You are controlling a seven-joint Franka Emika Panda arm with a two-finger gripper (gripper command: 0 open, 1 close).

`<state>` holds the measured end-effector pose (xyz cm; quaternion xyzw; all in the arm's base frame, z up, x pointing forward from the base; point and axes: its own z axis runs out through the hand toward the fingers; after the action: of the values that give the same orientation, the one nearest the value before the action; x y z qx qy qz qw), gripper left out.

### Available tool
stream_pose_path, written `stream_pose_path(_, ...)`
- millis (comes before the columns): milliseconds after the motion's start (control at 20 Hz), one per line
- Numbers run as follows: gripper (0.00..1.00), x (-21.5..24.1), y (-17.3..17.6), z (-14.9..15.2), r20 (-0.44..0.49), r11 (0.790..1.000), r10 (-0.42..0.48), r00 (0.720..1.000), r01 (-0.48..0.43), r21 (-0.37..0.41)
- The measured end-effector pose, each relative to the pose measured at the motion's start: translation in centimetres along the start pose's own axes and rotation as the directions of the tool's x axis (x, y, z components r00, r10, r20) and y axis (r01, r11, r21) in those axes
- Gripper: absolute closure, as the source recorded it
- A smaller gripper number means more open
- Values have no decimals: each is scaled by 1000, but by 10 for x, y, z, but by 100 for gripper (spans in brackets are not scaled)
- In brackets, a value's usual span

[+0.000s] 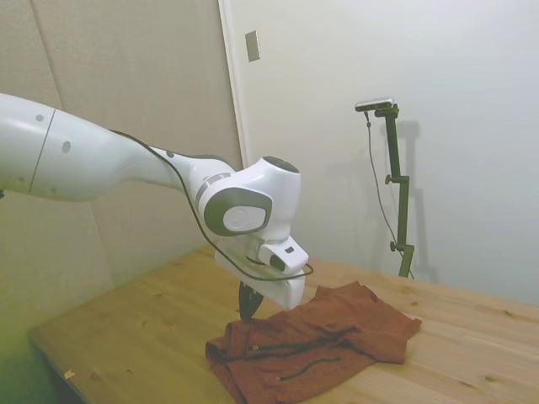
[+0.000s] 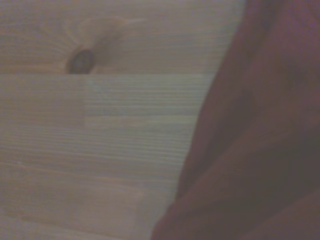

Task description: Unfold the shorts

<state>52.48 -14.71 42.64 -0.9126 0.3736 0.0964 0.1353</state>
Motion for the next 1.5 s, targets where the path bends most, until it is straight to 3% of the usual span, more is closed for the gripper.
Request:
stream_pose_path(550, 100, -53, -87, 23, 20, 990, -132, 991, 133, -41)
stream_pose_path(1000, 100, -63, -139, 43, 11, 980, -195, 981, 195, -50)
stream_pose_path(1050, 0, -67, -147, 47, 12, 977, -207, 978, 207, -52)
stream_pose_path(1250, 0, -84, -175, 59, 24, 968, -242, 970, 244, -61)
stream_pose_path(1500, 0, -88, -179, 62, 28, 966, -249, 968, 250, -64)
